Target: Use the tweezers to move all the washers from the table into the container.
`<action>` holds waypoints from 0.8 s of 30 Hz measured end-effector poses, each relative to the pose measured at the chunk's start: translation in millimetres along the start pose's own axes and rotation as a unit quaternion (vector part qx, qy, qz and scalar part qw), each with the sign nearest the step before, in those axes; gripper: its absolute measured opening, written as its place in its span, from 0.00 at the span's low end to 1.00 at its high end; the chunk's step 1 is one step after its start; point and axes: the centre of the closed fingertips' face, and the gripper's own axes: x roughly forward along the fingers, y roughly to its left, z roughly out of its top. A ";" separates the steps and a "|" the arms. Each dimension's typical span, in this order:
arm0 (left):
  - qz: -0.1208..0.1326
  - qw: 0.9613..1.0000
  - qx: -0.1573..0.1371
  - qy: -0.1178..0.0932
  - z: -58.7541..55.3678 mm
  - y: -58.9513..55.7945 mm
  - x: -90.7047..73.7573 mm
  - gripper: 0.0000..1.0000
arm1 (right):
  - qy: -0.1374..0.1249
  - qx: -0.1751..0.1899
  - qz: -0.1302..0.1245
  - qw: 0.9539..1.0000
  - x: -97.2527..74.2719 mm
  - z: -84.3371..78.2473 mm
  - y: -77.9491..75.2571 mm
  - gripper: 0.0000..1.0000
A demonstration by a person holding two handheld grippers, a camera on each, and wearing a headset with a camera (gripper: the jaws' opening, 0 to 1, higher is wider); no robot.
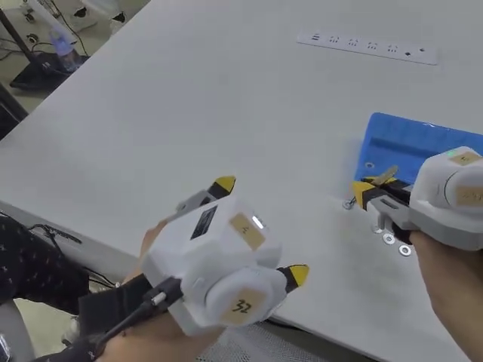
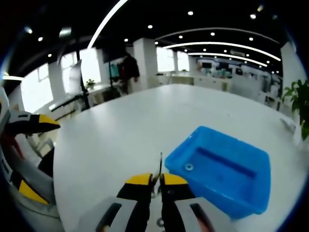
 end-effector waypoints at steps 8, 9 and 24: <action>0.001 1.000 -0.003 -0.005 2.2 1.0 -1.0 0.83 | 0.014 -0.037 0.015 0.999 -3.7 1.7 10.8 0.03; -0.003 1.000 -0.003 -0.007 2.9 -0.6 -0.8 0.84 | 0.011 -0.036 0.016 0.999 -6.2 4.7 10.8 0.02; -0.051 0.997 -0.022 -0.044 16.2 -18.7 -1.6 0.99 | -0.057 -0.001 0.004 0.998 -49.2 64.5 -8.9 0.03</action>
